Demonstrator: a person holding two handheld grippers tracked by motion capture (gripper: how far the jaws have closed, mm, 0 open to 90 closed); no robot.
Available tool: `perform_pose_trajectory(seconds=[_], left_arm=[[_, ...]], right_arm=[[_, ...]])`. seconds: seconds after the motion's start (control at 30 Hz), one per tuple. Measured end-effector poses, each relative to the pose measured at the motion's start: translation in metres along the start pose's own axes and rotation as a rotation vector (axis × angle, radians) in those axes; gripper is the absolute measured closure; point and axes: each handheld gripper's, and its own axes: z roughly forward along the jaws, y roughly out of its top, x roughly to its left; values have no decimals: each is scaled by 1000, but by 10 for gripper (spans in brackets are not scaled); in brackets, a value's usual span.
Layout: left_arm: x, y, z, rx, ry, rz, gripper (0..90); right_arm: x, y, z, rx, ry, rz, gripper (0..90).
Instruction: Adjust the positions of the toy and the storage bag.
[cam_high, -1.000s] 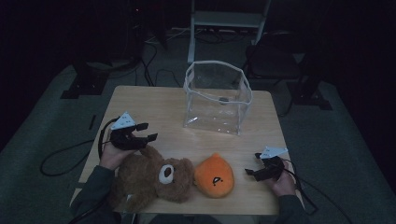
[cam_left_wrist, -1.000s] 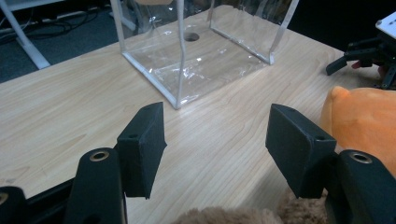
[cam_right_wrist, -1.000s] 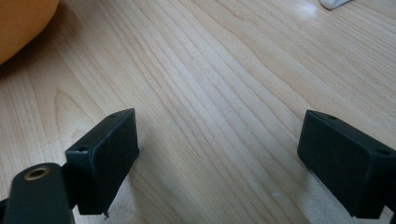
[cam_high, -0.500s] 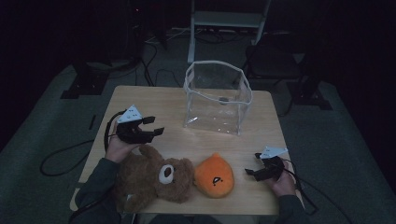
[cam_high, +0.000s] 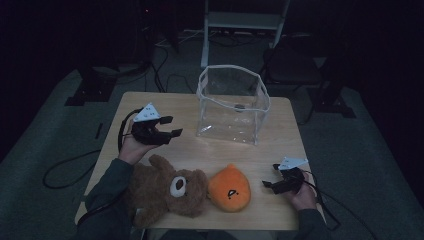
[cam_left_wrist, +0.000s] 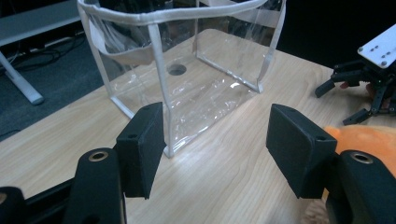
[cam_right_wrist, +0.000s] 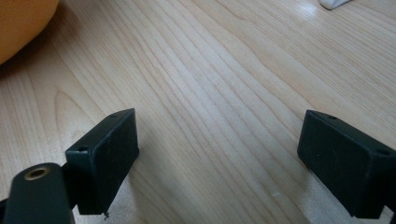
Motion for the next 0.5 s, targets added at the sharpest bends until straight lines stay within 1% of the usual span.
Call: perform_pose_trajectory(seconds=[0.1, 0.17, 0.3, 0.5], left_arm=[[1, 5, 2, -5, -8, 4, 377], [1, 5, 2, -11, -13, -2, 377], [5, 12, 6, -26, -24, -14, 377], [6, 22, 12, -30, -38, -3, 377]], right_arm=[[0, 0, 0, 0, 0, -1, 117], [0, 0, 0, 1, 0, -1, 116], [0, 0, 0, 1, -1, -2, 116], [0, 0, 0, 1, -1, -2, 117]])
